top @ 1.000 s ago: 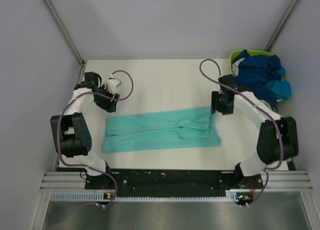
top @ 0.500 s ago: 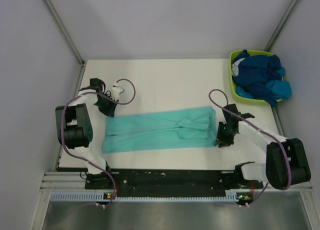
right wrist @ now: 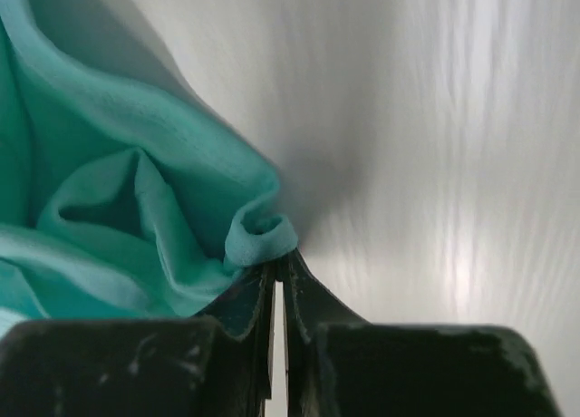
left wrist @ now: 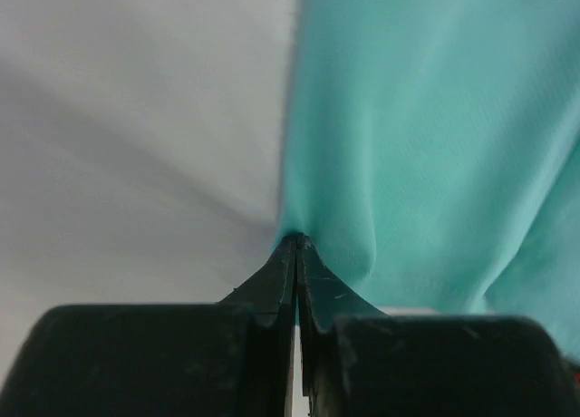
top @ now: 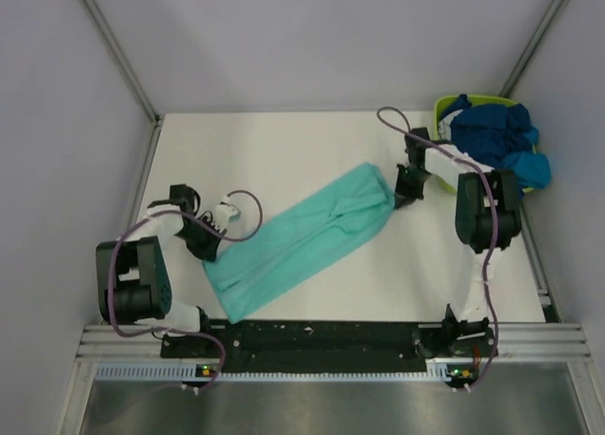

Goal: Fold and stack the t-shirts
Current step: Rotate the tshirt 90 degrees

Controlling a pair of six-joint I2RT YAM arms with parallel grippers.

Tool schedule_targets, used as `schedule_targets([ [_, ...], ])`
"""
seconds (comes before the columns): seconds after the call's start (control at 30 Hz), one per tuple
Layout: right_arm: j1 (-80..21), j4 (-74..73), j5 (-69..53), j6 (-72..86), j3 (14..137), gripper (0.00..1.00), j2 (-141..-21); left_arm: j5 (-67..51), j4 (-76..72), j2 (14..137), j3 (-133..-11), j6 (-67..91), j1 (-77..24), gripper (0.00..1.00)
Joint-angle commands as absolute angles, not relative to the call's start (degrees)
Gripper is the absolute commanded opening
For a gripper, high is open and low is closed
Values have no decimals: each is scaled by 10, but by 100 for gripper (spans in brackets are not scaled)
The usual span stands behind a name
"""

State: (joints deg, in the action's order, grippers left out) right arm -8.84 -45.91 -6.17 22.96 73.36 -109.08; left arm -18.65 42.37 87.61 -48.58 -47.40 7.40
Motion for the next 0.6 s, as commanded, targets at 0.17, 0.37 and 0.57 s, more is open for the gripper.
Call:
schedule_targets([
  [0.17, -83, -465, -101, 156, 1270, 7, -1417, -309, 543, 704, -374, -543, -123, 27],
  [0.37, -83, -463, -130, 170, 1409, 32, -1456, -350, 625, 680, -447, -567, -142, 52],
  [0.57, -83, -438, -121, 174, 1277, 46, -1354, -259, 587, 692, -439, -556, -142, 61],
])
